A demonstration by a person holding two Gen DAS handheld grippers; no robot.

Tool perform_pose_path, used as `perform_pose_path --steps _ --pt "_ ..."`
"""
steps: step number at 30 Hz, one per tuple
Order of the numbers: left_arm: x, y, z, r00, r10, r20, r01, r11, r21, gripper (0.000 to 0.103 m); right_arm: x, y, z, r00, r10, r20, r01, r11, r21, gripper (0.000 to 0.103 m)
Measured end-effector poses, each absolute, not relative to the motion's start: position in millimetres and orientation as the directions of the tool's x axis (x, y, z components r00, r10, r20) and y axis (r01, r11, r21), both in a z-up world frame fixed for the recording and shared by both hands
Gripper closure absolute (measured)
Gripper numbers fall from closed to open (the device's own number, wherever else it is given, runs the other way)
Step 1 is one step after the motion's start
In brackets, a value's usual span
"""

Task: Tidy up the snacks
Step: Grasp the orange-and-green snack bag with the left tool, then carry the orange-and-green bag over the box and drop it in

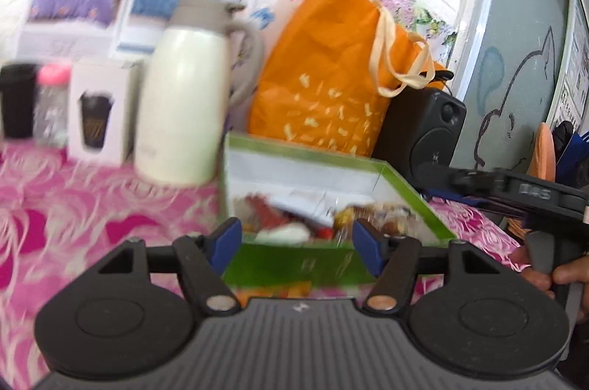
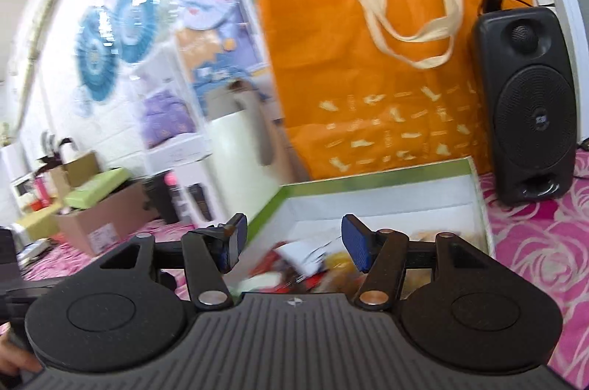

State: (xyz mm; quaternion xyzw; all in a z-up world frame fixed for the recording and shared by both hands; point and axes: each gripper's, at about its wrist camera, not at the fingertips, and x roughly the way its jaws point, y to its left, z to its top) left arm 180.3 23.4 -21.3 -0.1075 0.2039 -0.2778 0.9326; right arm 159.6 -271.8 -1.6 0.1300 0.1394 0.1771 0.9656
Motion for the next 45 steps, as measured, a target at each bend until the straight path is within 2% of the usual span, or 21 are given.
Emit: perform_pose_path --steps 4,7,10,14,20,24,33,34,37,45 --pt "193 39 -42 0.711 -0.561 -0.423 0.411 0.820 -0.398 0.037 135 -254 -21 0.833 0.462 -0.303 -0.384 0.878 0.285 0.003" --pt "208 38 -53 0.671 -0.577 -0.465 0.379 0.806 -0.455 0.037 122 -227 -41 0.810 0.449 -0.378 -0.426 0.893 0.148 0.001" --pt "213 23 -58 0.640 -0.580 -0.504 0.399 0.811 -0.428 0.037 121 -201 -55 0.797 0.421 -0.434 -0.446 0.894 0.046 0.000" --pt "215 12 -65 0.605 -0.604 -0.518 0.421 0.795 -0.436 0.037 129 -185 -63 0.751 0.464 -0.469 -0.487 0.870 0.080 0.000" --pt "221 11 -73 0.585 -0.616 -0.527 0.399 0.785 -0.474 0.037 143 -172 -71 0.741 0.426 -0.519 -0.462 0.884 0.067 0.000" --pt "218 2 -74 0.596 -0.585 -0.550 0.401 0.810 -0.427 0.037 149 -168 -78 0.712 0.422 -0.562 -0.454 0.886 0.092 0.000" --pt "210 -27 -73 0.656 -0.449 -0.607 0.383 0.891 -0.245 0.035 146 -160 -79 0.723 0.387 -0.572 -0.438 0.897 0.054 0.000" --pt "209 -29 -73 0.658 -0.441 -0.610 0.385 0.894 -0.231 0.038 146 -162 -79 0.728 0.382 -0.570 -0.430 0.901 0.055 0.013" --pt "205 -29 -71 0.651 -0.457 -0.606 0.395 0.886 -0.244 0.052 145 -166 -78 0.727 0.390 -0.565 -0.427 0.901 0.072 0.024" --pt "178 -34 -62 0.674 -0.464 -0.574 0.404 0.883 -0.240 0.053 125 -174 -72 0.753 0.389 -0.531 -0.415 0.907 0.076 0.027"
